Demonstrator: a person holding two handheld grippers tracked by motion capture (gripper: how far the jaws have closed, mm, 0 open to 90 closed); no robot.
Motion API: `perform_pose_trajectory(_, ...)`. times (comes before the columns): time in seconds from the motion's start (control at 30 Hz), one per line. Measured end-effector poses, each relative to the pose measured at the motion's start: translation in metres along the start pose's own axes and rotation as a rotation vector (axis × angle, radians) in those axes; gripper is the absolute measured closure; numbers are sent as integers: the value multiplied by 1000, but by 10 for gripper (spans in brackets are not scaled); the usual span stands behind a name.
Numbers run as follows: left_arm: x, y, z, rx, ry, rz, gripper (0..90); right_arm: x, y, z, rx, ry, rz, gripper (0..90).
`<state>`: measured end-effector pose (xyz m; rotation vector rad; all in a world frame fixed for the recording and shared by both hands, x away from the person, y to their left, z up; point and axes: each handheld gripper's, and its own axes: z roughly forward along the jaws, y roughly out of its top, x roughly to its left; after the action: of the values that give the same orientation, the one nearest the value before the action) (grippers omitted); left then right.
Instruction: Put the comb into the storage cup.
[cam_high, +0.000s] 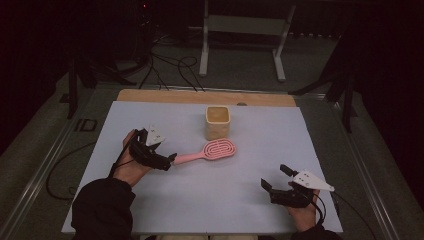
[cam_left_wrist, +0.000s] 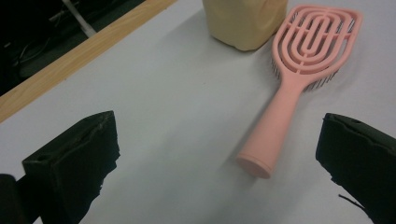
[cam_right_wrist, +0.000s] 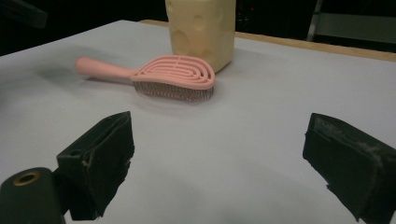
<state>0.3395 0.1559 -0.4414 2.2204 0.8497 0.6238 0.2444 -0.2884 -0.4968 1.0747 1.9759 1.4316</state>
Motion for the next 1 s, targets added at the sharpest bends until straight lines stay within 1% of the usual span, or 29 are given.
perform_pose_trajectory(0.13, -1, 3, 7, 31, -14, 16, 2, 0, 0, 0, -1, 0, 1, 87)
perform_pose_trajectory(0.2, -1, 5, 11, 52, -27, 36, 2, 0, 0, 0, -1, 1, 1, 87)
perform_pose_trajectory(0.27, -2, 7, 15, 63, -47, 44, 2, 0, 0, 0, -1, 1, 2, 87)
perform_pose_trajectory(0.43, -3, 11, 24, 96, -80, 67, 2, 0, 0, 0, -1, 2, 4, 87)
perform_pose_trajectory(0.53, -3, 14, 29, 108, -95, 71, 4, 0, 0, 0, 0, 2, 4, 87)
perform_pose_trajectory(0.6, -4, 15, 34, 116, -96, 70, 6, 0, 0, 0, 0, 2, 5, 87)
perform_pose_trajectory(0.83, -8, 21, 46, 150, -112, 89, 6, 0, 0, 0, 1, 3, 4, 87)
perform_pose_trajectory(1.0, -11, 25, 54, 162, -123, 94, 13, -1, 0, 1, 0, 3, 3, 87)
